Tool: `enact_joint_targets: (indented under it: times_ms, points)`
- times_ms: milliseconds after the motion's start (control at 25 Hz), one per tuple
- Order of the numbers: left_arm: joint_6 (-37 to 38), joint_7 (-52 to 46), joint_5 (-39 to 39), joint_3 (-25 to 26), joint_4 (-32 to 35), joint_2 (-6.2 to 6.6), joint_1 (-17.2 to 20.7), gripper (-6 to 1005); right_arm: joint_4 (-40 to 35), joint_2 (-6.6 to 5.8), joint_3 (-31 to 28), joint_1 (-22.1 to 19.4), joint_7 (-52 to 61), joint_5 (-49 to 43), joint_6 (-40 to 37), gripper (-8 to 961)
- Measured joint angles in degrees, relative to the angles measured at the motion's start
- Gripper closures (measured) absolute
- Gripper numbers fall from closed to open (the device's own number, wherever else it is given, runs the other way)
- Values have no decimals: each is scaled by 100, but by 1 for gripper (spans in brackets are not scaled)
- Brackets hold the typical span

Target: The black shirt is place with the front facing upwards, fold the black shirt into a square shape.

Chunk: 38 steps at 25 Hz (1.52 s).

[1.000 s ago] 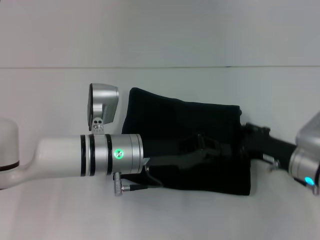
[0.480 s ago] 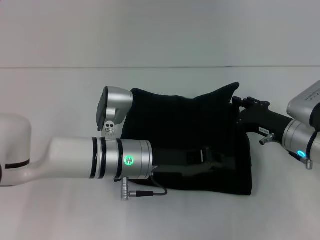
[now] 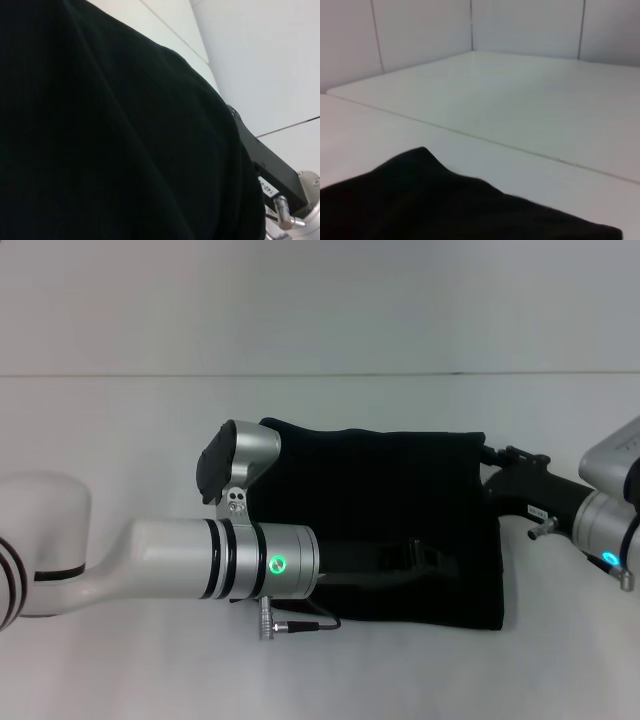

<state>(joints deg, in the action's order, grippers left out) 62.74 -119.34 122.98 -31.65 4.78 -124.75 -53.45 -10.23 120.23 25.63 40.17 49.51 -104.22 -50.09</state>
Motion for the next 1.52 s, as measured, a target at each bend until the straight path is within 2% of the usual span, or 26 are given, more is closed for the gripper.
enact_joint_targets:
  times_ms: [160, 360, 600, 800, 1000, 1080, 1200, 1320, 1440, 1520]
  points:
    - [-11, 9, 15, -29, -24, 2, -8, 969, 3, -7, -244, -250, 25, 97, -157, 229]
    - [183, 55, 24, -150, -16, 10, -33, 954, -23, -28, -727, -843, 32, 866, -711, 229]
    - [475, 179, 25, -234, 8, 11, -60, 725, -34, -58, -1201, -1343, 360, 1794, -1236, 230]
    - [538, 191, -22, -236, 88, 22, 13, 545, -53, -90, -1120, -1342, 601, 1704, -1244, 229]
    - [1473, 732, -216, -198, 654, 42, 261, 436, -58, -88, -1060, -1324, 882, 1681, -1268, 230]
    - [1991, 1222, -457, -174, 936, 58, 441, 392, -73, -155, -901, -1320, 1449, 1622, -1356, 231]
    - [2686, 2064, -928, -167, 1539, 70, 927, 327, -255, -321, -476, -1308, 2678, 1359, -1637, 232]
    - [3077, 2941, -1205, -165, 2031, 80, 1364, 110, -709, -463, -50, -1249, 3946, 1006, -1862, 233]
    - [3135, 3630, -1230, -176, 2271, 86, 1652, 111, -1261, -687, 374, -1080, 5531, 429, -1925, 234]
    - [3146, 4133, -1202, -206, 2339, 93, 1813, 112, -1414, -934, 639, -877, 6584, -32, -1907, 234]
